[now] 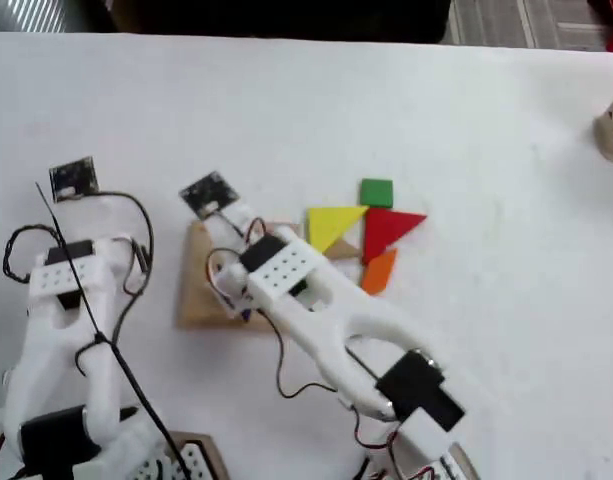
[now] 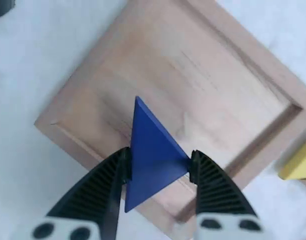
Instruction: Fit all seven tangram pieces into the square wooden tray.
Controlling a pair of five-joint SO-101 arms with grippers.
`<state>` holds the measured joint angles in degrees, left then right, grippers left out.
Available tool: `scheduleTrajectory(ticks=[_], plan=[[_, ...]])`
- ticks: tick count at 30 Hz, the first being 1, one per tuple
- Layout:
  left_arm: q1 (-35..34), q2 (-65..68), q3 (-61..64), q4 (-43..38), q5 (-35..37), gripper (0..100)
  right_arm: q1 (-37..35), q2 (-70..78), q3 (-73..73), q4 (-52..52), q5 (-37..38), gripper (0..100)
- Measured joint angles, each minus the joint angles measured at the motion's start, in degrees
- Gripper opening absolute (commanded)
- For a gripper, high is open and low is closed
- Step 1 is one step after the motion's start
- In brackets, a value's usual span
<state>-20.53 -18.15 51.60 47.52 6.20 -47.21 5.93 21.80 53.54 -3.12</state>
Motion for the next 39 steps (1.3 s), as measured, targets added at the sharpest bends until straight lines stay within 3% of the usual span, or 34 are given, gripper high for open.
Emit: scheduleTrajectory(ticks=[4,14,19,22,34,39], plan=[[0.0,0.0,0.0,0.0,0.0,14,-0.5,0.8,-4.1,2.5,1.8,27.8],[-0.1,0.0,0.0,0.0,0.0,14,1.4,-0.9,-16.0,22.0,9.9,27.8],[0.6,0.0,0.0,0.0,0.2,13,7.7,-6.7,-15.3,29.9,12.0,14.7],[3.6,0.0,0.0,0.0,0.1,13,13.6,-9.7,-10.6,29.8,12.4,8.5],[11.3,-0.2,0.0,1.1,0.0,13,31.7,-22.4,13.5,20.5,12.5,10.2],[15.3,-6.9,1.7,4.3,0.1,13,38.2,-33.8,24.4,14.4,12.6,10.1]])
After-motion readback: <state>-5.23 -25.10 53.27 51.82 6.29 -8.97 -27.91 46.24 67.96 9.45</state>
